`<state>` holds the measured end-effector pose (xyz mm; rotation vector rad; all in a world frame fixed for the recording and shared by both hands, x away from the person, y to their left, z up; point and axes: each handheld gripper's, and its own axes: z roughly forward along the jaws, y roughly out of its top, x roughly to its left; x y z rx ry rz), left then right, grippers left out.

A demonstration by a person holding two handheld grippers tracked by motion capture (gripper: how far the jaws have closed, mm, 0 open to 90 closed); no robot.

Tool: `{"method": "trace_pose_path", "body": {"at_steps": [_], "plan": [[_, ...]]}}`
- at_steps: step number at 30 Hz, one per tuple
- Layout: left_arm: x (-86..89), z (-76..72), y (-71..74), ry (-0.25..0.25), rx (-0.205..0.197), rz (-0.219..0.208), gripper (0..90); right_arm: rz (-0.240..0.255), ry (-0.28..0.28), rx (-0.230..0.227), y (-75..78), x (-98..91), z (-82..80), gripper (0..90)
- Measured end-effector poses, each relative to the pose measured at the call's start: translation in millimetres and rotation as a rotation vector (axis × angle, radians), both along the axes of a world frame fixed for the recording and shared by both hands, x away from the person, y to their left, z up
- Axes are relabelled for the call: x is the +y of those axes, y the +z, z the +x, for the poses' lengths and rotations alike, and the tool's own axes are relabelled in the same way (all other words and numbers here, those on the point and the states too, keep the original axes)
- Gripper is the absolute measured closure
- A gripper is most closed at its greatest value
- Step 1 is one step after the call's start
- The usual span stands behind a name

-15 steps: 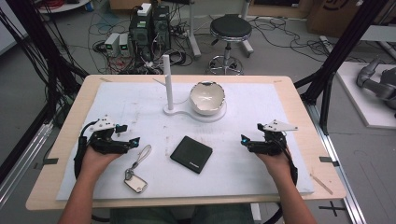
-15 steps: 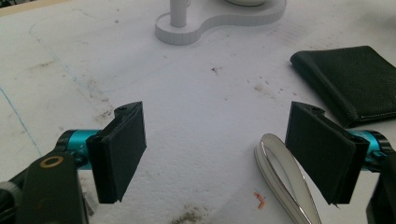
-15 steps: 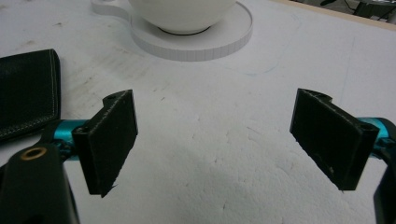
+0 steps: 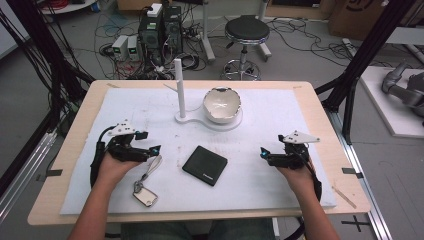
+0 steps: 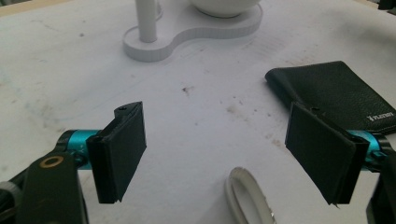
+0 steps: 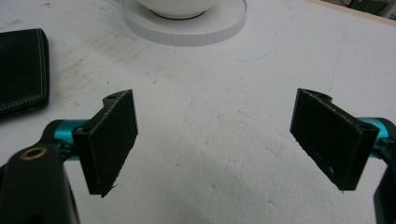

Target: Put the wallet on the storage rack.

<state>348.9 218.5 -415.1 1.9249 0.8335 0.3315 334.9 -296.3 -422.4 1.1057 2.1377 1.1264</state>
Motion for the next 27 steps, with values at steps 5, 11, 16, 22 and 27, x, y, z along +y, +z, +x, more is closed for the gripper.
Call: {"method": "trace_pose_path", "body": {"at_steps": [5, 11, 16, 22, 27], "plan": [[-22.4, 9.2, -2.5, -0.041, 0.010, 0.004, 20.4, -0.005, -0.014, -0.003, 0.7, -5.4, -7.0, 15.1], [-42.1, 17.3, -2.3, -0.088, 0.013, 0.033, 20.4, -0.019, -0.027, -0.004, 0.4, -12.8, -15.8, 15.1], [-64.1, 22.9, -6.5, -0.134, 0.041, 0.052, 20.4, -0.025, -0.054, -0.006, 0.4, -23.3, -23.5, 15.1], [-86.0, 24.9, -12.6, -0.180, 0.073, 0.098, 20.4, -0.025, -0.068, -0.002, -0.3, -29.5, -25.7, 15.1], [-100.4, 24.4, -16.7, -0.210, 0.097, 0.132, 20.4, -0.029, -0.064, -0.006, -0.1, -29.1, -25.0, 15.1]]}}
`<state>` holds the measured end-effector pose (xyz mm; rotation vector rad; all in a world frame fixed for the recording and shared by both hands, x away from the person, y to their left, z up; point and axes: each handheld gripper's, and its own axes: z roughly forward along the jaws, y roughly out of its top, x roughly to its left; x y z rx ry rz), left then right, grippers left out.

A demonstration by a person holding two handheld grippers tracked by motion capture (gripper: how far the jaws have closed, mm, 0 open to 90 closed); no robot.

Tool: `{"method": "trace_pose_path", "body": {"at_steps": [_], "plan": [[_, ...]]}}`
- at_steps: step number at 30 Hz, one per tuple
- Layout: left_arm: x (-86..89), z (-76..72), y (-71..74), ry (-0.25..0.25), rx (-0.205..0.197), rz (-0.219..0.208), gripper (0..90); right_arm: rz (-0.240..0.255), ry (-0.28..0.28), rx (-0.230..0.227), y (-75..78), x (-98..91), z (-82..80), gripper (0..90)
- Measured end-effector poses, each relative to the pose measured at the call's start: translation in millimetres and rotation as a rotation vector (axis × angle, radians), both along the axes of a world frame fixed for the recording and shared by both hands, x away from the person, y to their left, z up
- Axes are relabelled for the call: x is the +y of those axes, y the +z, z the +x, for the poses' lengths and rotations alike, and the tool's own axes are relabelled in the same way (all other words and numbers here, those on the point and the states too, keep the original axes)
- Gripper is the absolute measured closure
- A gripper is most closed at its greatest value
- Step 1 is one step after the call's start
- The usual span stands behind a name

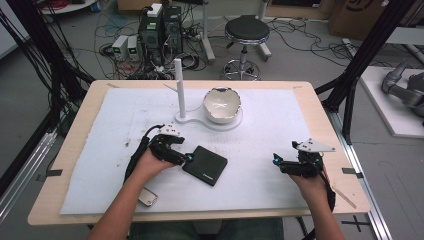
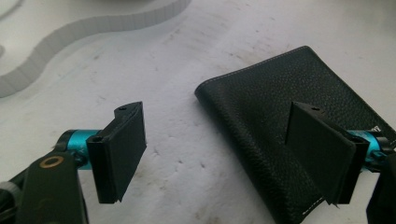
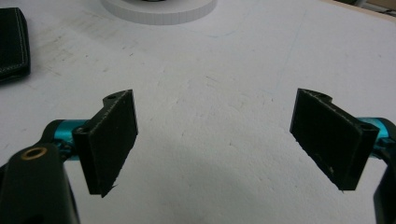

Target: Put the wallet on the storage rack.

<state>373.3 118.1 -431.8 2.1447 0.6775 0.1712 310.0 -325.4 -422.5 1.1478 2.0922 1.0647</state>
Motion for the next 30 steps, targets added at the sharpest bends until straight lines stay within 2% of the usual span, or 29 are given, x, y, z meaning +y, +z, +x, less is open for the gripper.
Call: {"method": "trace_pose_path", "body": {"at_steps": [6, 9, 14, 15, 16, 17, 19, 22, 26, 28, 29, 30], "plan": [[-9.1, -1.2, -2.7, -0.017, 0.019, 0.029, 20.4, -0.011, 0.013, 0.000, -0.1, 3.8, 1.3, 15.1], [-16.1, -2.3, -6.1, -0.031, 0.036, 0.067, 20.4, -0.019, 0.017, 0.000, -0.4, 5.2, 1.7, 15.1], [-20.9, -3.1, -8.9, -0.038, 0.054, 0.095, 22.8, -0.022, 0.018, 0.002, -0.6, 5.8, 1.9, 15.1], [-20.8, -3.3, -8.9, -0.046, 0.080, 0.084, 25.3, -0.024, 0.020, 0.003, -0.8, 5.7, 2.1, 15.1], [-20.8, -3.3, -8.9, -0.046, 0.080, 0.084, 29.3, -0.025, 0.019, 0.003, -0.9, 5.8, 2.2, 15.1], [-19.8, -3.5, -8.5, -0.063, 0.104, 0.073, 33.5, -0.024, 0.021, 0.004, -1.0, 6.1, 2.3, 15.1], [-19.0, -3.5, -8.8, -0.057, 0.139, 0.056, 40.2, -0.025, 0.021, 0.006, -1.1, 6.6, 2.7, 15.1], [-18.4, -3.4, -9.4, -0.057, 0.140, 0.051, 41.6, -0.025, 0.023, 0.007, -1.1, 7.8, 3.0, 15.1], [-17.8, -4.9, -8.1, -0.056, 0.167, 0.039, 52.1, -0.033, 0.033, 0.007, -1.1, 12.0, 3.2, 15.2], [-17.4, -5.1, -7.2, -0.058, 0.163, 0.044, 58.7, -0.037, 0.034, 0.005, -1.0, 13.3, 3.3, 15.2], [-17.1, -5.8, -6.2, -0.058, 0.154, 0.049, 58.7, -0.037, 0.034, 0.005, -1.0, 13.3, 3.3, 15.2], [-16.6, -7.3, -4.6, -0.066, 0.135, 0.053, 65.7, -0.039, 0.037, 0.005, -1.1, 14.3, 3.4, 15.2]]}}
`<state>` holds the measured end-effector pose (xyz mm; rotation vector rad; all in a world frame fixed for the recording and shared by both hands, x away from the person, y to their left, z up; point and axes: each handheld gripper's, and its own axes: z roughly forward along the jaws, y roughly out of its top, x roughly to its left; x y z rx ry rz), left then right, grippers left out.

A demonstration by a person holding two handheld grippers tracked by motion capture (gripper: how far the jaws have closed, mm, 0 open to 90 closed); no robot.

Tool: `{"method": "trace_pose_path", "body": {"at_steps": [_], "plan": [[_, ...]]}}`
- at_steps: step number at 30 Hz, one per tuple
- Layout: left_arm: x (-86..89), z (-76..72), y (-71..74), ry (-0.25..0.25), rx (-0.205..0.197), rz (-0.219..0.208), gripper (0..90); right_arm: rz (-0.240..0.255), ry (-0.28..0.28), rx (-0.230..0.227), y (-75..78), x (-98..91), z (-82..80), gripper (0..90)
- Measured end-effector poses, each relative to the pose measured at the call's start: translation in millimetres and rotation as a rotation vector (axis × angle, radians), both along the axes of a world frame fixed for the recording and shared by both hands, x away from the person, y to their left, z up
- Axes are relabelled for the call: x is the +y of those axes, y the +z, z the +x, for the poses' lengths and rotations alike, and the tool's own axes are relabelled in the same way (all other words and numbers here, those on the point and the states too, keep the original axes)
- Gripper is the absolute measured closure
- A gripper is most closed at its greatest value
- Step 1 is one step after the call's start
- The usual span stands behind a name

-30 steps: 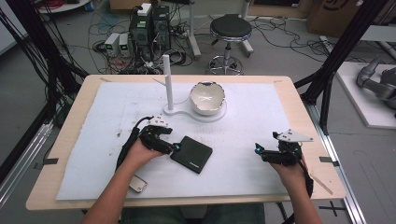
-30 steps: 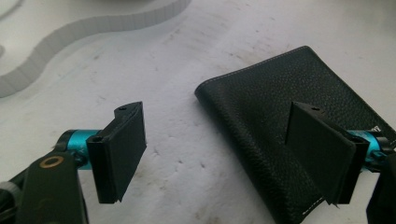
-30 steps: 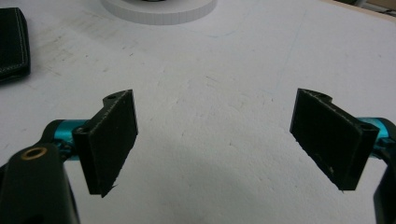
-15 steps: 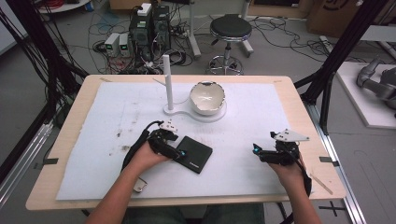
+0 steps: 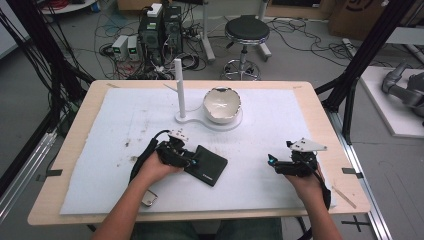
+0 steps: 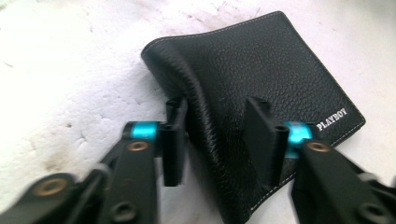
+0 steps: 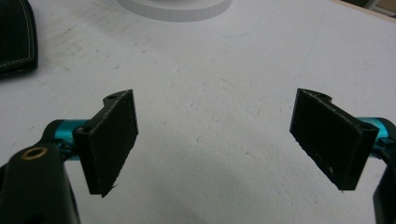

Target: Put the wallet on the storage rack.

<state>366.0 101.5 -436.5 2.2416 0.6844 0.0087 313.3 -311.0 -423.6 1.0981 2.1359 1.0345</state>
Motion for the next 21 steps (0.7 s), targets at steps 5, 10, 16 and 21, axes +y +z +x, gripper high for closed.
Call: {"method": "trace_pose_path", "body": {"at_steps": [5, 10, 16, 21], "plan": [[-4.9, -4.9, 5.5, -0.040, -0.081, 0.047, 76.6, -0.004, 0.002, 0.001, 0.0, 1.3, -0.5, 15.3], [-6.1, -7.7, 11.3, -0.039, -0.114, 0.017, 81.3, -0.004, 0.001, -0.003, 0.0, 0.2, -0.8, 15.3], [-5.5, -14.1, 34.9, -0.051, -0.184, -0.029, 82.9, -0.002, 0.007, -0.002, -1.1, 1.4, 0.5, 15.3], [-10.3, -15.0, 57.0, -0.052, -0.242, -0.034, 83.2, -0.008, 0.030, 0.002, -1.8, 8.9, 1.3, 15.2]]}}
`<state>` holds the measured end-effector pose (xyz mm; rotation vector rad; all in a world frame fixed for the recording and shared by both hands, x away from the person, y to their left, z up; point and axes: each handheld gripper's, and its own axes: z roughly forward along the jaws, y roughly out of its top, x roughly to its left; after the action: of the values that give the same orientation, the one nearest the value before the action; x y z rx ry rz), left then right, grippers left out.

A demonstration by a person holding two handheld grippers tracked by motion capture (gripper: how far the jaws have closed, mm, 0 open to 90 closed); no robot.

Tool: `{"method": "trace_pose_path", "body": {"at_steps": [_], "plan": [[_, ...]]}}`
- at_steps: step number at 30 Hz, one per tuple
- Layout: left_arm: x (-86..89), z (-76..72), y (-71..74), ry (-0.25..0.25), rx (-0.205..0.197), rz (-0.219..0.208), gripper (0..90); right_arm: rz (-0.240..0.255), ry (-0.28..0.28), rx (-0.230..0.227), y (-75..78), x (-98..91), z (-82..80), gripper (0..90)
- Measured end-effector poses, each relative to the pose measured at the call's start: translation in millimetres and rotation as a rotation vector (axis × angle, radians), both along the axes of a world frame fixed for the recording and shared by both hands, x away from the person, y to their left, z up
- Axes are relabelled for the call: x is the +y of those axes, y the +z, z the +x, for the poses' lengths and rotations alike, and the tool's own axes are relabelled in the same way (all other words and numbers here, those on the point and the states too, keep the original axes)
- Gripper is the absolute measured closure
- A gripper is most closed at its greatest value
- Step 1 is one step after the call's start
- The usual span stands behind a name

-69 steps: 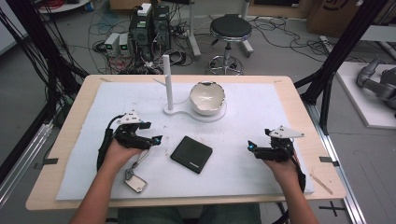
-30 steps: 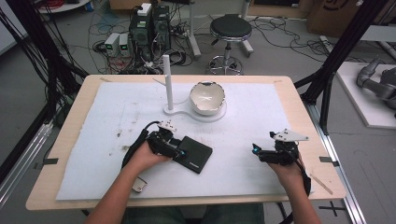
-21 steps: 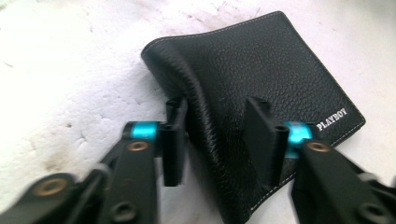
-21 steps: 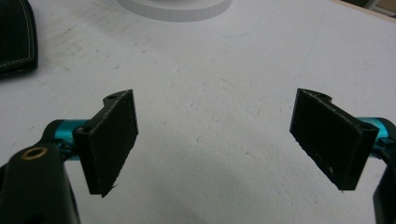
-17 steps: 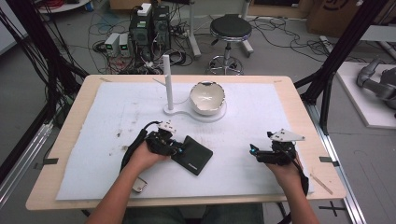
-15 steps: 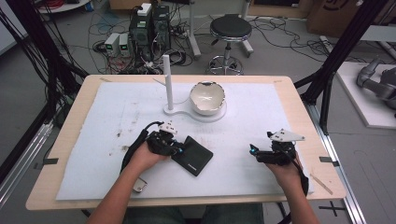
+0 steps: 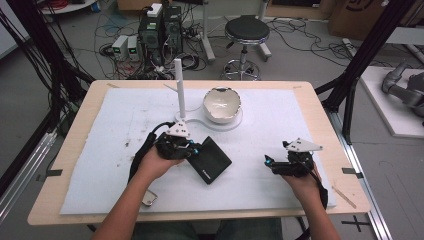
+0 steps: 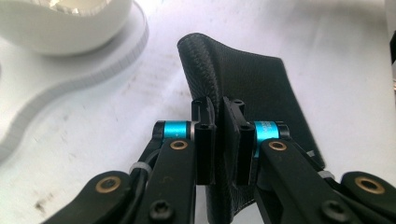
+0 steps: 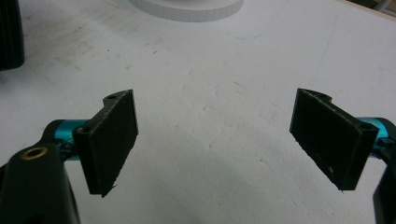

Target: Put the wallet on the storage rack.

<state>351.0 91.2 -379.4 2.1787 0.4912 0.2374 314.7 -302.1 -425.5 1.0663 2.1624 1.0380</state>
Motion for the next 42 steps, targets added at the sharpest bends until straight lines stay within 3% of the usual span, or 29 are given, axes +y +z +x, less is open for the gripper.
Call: {"method": "trace_pose_path", "body": {"at_steps": [6, 13, 20, 28, 32, 37, 42], "plan": [[-0.7, 5.3, 14.5, 0.030, -0.051, -0.016, 83.1, 0.008, 0.012, -0.001, 0.7, 3.9, -1.4, 15.2], [-3.5, 18.9, 37.3, 0.070, -0.098, 0.001, 83.1, 0.008, 0.020, 0.001, -0.3, 5.1, 0.4, 15.3], [-6.3, 39.7, 65.6, 0.105, -0.125, -0.031, 83.1, 0.007, 0.025, 0.002, -0.5, 8.3, 1.2, 15.2], [-16.3, 59.6, 85.5, 0.123, -0.146, -0.020, 83.1, 0.003, 0.033, 0.009, -2.7, 11.1, 4.6, 15.3], [-23.6, 77.3, 99.8, 0.141, -0.161, -0.012, 83.1, 0.007, 0.034, 0.014, -3.3, 12.0, 6.1, 15.2], [-29.0, 91.0, 107.1, 0.149, -0.156, -0.022, 83.0, 0.007, 0.035, 0.014, -4.1, 12.1, 7.0, 15.2], [-37.2, 103.8, 109.7, 0.161, -0.159, -0.005, 83.0, 0.003, 0.040, 0.014, -4.6, 12.7, 7.5, 15.2]]}}
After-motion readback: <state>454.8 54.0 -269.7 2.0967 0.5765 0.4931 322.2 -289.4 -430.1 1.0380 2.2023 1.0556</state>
